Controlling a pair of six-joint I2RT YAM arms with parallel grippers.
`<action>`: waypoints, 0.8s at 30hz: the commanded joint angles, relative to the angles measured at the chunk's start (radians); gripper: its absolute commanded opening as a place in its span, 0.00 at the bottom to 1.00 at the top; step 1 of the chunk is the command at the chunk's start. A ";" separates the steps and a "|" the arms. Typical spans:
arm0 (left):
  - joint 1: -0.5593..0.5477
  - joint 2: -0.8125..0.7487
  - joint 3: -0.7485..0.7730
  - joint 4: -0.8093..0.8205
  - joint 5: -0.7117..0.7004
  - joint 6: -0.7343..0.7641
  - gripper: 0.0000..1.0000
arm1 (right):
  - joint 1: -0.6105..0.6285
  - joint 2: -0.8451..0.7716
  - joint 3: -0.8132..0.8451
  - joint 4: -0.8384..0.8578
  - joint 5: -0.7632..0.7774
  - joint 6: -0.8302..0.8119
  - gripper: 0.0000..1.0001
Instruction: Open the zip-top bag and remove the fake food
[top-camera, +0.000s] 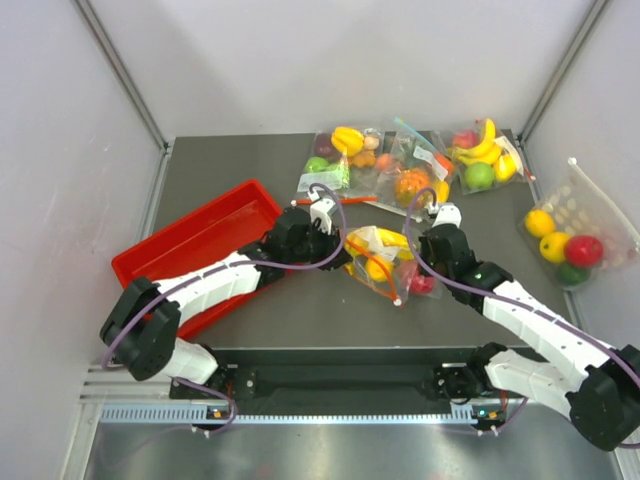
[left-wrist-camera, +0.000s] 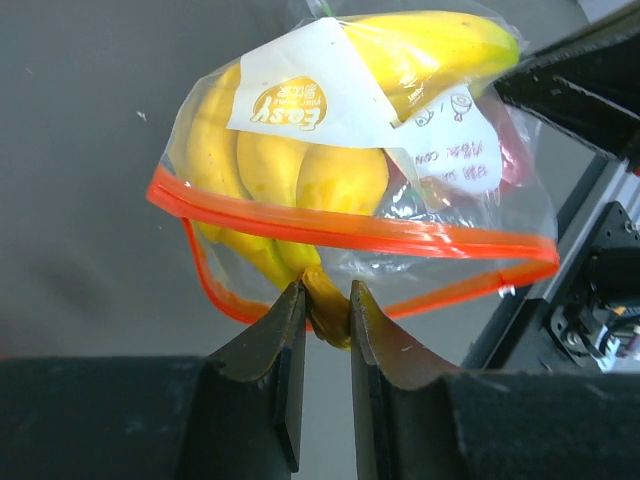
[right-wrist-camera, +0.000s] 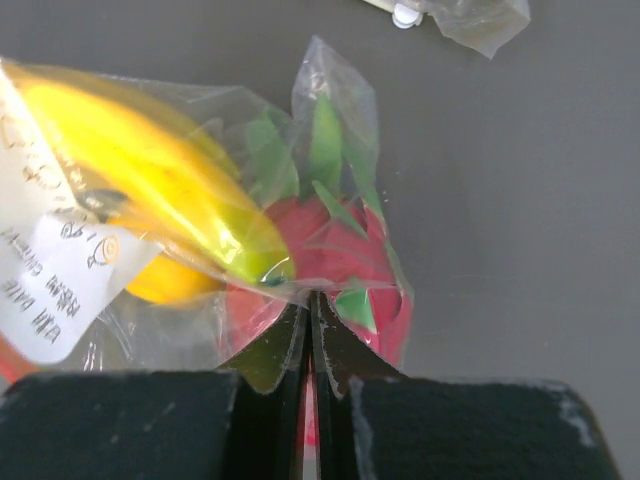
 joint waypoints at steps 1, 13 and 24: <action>0.000 -0.075 0.053 -0.077 0.104 0.020 0.00 | -0.049 0.012 0.053 0.002 0.094 -0.034 0.00; 0.002 -0.081 0.113 -0.292 0.174 0.083 0.00 | -0.116 0.028 0.099 0.010 0.100 -0.049 0.00; 0.002 -0.131 0.096 -0.327 0.206 0.107 0.00 | -0.204 0.071 0.129 0.028 0.066 -0.083 0.00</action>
